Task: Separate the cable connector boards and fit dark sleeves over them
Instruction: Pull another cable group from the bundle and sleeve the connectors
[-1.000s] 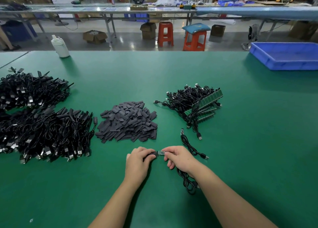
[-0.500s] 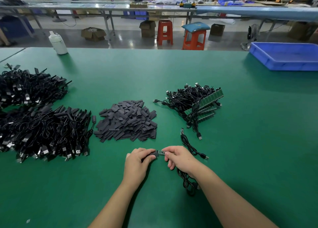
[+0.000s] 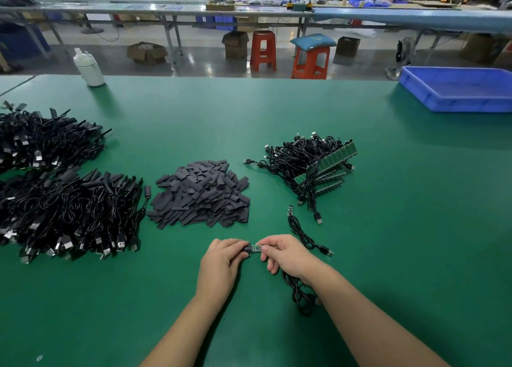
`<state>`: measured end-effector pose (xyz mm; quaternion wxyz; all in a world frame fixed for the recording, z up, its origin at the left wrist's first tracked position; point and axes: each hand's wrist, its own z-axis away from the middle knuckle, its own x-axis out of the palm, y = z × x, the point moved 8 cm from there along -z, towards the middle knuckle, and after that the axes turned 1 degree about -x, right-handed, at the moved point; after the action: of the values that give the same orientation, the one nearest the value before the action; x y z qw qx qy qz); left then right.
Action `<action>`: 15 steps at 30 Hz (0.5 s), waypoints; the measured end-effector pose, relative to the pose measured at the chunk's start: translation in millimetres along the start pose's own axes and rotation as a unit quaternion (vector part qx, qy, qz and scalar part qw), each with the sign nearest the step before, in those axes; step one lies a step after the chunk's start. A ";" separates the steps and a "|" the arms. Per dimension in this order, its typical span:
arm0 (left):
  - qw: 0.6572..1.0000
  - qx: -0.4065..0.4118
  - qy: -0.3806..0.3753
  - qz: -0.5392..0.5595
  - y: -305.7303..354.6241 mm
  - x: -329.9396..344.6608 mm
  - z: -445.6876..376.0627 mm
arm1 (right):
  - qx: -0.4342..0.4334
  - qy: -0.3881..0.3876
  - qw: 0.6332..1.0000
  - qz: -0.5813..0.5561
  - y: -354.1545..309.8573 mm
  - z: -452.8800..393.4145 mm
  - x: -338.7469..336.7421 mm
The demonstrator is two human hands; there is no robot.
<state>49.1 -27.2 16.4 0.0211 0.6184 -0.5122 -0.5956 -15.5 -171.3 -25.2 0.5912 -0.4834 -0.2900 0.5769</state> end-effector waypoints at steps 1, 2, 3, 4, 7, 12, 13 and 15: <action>1.000 0.004 -0.002 -0.007 1.4 0.7 0.4 | 0.001 -0.001 1.000 0.000 -0.3 0.5 0.4; 1.000 0.009 -0.004 -0.014 2.5 1.5 0.5 | 0.001 -0.001 1.000 0.001 -1.2 0.6 0.5; 1.000 0.015 -0.006 -0.021 2.9 1.7 0.5 | 0.002 -0.002 1.000 0.002 -2.4 0.8 1.1; 0.999 0.021 -0.010 -0.029 2.8 1.8 -0.2 | 0.003 -0.002 1.000 0.004 -3.5 0.9 1.4; 0.998 0.031 -0.034 -0.042 0.8 2.5 -4.4 | 0.008 -0.001 1.000 0.011 -4.8 2.0 1.3; 0.993 0.049 -0.092 -0.054 7.4 8.6 -12.3 | 0.009 -0.003 1.000 0.028 -5.4 2.6 1.9; 0.991 0.056 -0.104 -0.059 10.0 10.1 -14.2 | 0.009 -0.003 1.000 0.029 -5.6 2.4 1.9; 0.986 0.070 -0.131 -0.074 14.5 13.5 -17.0 | 0.009 -0.003 1.000 0.028 -5.3 2.5 2.3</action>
<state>50.1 -52.9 20.9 -0.1336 0.5712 -0.5039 -0.6339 -15.2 -167.8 -20.0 0.5784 -0.4841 -0.2727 0.5973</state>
